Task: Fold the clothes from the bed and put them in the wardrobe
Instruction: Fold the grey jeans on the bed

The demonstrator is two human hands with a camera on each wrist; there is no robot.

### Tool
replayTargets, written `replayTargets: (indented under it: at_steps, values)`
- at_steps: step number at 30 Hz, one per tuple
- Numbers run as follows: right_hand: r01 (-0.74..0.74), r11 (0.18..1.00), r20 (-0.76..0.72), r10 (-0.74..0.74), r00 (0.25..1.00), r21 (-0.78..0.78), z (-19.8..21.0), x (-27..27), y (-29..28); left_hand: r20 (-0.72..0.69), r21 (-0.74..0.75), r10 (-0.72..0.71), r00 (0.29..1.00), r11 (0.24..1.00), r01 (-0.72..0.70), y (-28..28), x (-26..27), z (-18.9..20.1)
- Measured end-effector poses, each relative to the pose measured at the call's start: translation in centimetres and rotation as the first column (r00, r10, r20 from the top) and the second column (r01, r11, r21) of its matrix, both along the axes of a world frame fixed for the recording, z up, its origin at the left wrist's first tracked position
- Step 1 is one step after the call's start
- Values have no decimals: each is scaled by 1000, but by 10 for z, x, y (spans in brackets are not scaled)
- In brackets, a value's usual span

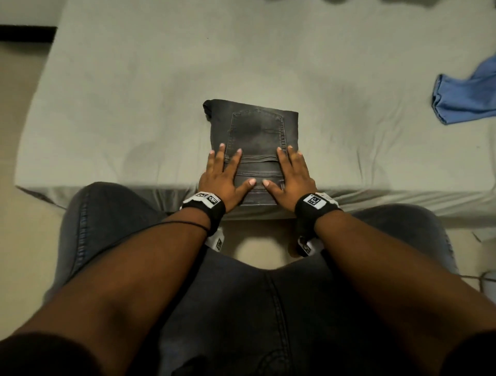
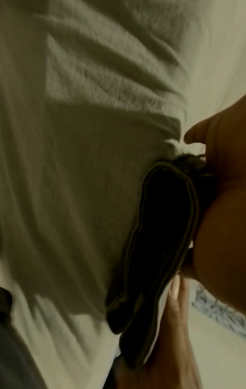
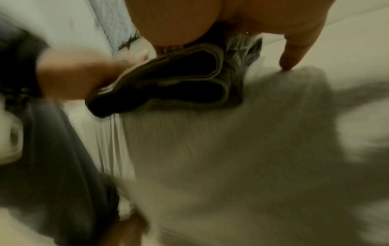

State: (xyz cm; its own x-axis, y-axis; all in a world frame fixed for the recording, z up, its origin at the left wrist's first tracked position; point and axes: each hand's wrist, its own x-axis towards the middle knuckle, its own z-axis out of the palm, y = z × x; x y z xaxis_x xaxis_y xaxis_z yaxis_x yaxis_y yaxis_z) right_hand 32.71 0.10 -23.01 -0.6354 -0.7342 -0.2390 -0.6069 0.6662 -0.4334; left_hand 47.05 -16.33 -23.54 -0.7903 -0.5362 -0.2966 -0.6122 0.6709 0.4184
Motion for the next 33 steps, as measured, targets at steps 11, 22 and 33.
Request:
replayTargets:
  at_steps: [11, 22, 33]
  values:
    - [465, 884, 687, -366, 627, 46, 0, -78, -21, -39, 573, 669, 743, 624, -531, -59, -29, -1]
    - [-122, 962, 774, -118, 622, 245, -11, -154, -63, 205, 562, 524, 827, 628, -538, -88, -54, -12]
    - [493, 862, 839, -354, 414, 120, 171, -82, -84, 298, 809, 679, 671, 194, -555, -103, -41, 153]
